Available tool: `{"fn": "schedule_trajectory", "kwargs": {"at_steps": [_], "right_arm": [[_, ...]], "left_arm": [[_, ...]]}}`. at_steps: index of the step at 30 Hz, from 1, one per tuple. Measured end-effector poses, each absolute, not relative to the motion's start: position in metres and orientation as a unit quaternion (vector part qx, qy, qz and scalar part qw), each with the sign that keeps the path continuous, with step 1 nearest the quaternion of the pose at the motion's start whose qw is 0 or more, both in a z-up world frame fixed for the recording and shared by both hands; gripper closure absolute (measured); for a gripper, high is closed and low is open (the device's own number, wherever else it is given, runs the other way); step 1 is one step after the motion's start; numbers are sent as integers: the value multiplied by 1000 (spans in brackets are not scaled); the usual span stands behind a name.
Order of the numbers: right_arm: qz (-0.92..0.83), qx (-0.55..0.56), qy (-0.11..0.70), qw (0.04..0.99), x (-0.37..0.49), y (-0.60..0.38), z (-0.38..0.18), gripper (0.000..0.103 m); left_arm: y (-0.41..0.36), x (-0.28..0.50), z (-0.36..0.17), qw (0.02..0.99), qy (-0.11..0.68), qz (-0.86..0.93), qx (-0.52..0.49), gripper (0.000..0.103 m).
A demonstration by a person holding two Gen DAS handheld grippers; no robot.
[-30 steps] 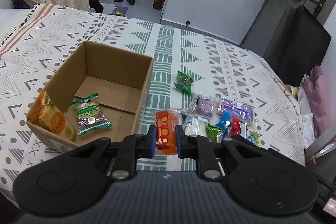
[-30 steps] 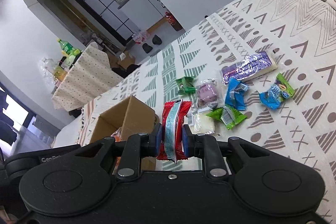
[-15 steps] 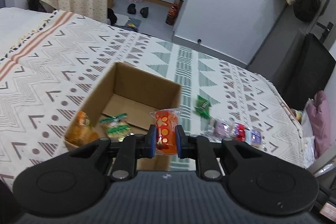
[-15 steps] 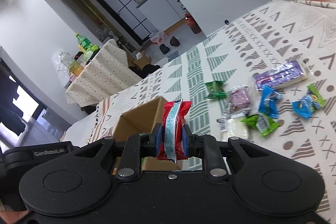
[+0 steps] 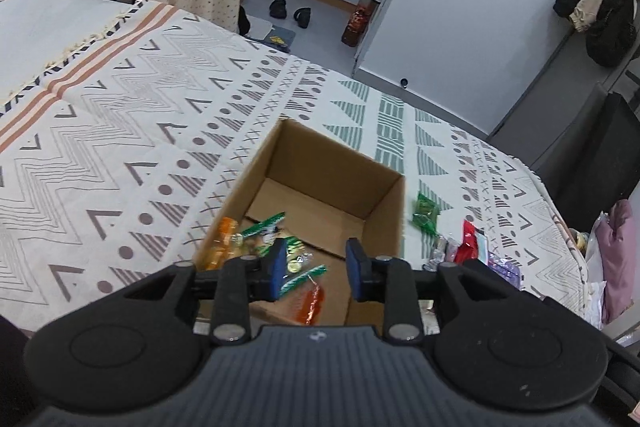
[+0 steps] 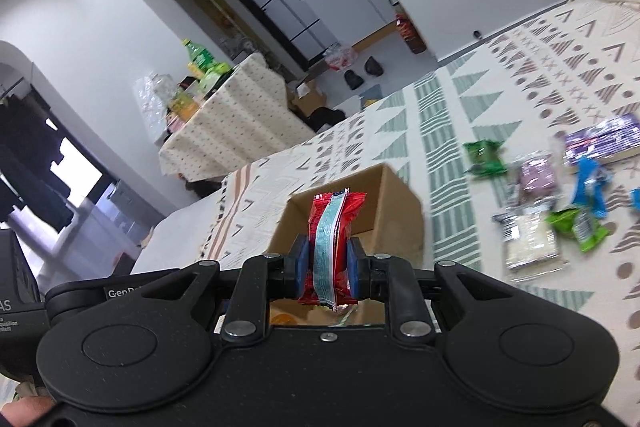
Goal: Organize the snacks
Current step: 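Open both grippers over the box to drop the candies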
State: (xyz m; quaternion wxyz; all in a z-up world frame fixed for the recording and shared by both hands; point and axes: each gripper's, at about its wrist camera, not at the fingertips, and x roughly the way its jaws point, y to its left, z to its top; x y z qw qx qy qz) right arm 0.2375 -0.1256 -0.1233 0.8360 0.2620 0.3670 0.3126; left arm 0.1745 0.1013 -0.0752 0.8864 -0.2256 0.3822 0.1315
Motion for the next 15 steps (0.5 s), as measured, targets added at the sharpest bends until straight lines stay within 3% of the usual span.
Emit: {"fn": "schedule_trajectory", "kwargs": {"at_steps": [7,11,15], "right_arm": [[332,256,378,826,235,-107,-131,71],[318,252,379,832,231,-115,-130,67],[291,244,374,846,225,-129,-125,36]], "left_arm": [[110,166,-74,881,393,142,-221,37],[109,165,-77,876,402,145,-222,30],[100,166,-78,877,409,143,-208,26]]}}
